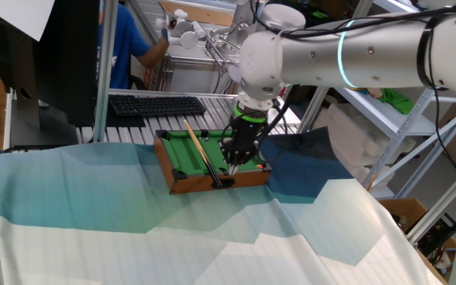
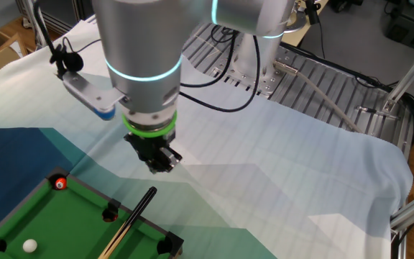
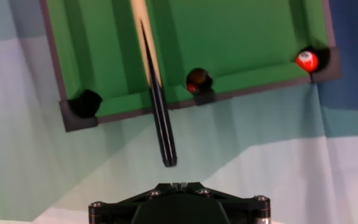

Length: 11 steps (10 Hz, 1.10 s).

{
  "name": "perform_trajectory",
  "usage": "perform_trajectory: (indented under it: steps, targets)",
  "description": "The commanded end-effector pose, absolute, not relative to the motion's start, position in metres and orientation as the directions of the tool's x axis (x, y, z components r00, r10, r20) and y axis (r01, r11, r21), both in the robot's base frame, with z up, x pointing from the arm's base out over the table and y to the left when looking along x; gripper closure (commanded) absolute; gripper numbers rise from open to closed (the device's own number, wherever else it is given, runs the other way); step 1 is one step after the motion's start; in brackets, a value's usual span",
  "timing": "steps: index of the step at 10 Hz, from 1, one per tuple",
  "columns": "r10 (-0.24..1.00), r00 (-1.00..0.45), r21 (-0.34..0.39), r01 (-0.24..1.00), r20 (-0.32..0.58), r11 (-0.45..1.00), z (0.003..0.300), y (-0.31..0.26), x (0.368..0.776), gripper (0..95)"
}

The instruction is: Hit the pool ball

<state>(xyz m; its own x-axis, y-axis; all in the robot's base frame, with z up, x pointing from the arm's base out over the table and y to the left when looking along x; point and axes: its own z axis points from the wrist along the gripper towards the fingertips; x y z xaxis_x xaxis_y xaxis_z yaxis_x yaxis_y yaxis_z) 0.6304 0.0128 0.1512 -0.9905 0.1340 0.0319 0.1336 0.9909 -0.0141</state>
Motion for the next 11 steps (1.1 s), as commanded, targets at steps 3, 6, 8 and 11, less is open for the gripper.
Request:
perform_trajectory:
  steps: [3,6,8,11]
  targets:
    - [0.134,-0.991,-0.019,0.133,0.007,0.991,0.1424,0.0232,0.6314,95.0]
    - [0.153,-0.988,-0.038,0.152,0.023,0.988,0.1404,0.0236,0.6313,95.0]
    - [0.154,-0.987,-0.046,0.152,0.049,0.987,0.1403,0.0236,0.6313,95.0]
    - [0.156,-0.986,-0.048,0.154,0.052,0.987,0.1437,0.0245,0.6311,95.0]
